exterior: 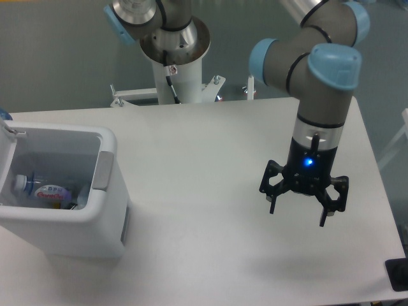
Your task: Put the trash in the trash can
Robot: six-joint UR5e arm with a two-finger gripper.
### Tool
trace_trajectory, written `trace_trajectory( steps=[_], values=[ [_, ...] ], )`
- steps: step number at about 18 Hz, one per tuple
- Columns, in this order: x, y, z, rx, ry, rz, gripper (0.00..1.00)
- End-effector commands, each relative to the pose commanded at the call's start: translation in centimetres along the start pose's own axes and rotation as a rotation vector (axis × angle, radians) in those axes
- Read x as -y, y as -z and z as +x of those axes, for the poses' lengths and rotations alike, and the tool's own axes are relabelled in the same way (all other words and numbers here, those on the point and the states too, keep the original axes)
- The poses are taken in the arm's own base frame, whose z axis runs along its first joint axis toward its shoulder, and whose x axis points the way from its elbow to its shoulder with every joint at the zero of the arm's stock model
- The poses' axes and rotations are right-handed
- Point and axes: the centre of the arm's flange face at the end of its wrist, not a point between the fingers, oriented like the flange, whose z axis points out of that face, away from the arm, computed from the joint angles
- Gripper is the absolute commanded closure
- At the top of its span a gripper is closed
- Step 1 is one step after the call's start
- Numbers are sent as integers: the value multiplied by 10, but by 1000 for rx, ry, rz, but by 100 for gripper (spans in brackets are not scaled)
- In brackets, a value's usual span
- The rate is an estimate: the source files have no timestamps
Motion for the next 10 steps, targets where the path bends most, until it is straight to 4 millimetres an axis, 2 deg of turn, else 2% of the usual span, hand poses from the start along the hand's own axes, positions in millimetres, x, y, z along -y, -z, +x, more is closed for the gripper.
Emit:
trace_trajectory(
  steps=[4,10],
  values=[
    [-1,-9,12,3,-129,-134,0],
    [-8,-16,16,0,-133,-167,0]
  ],
)
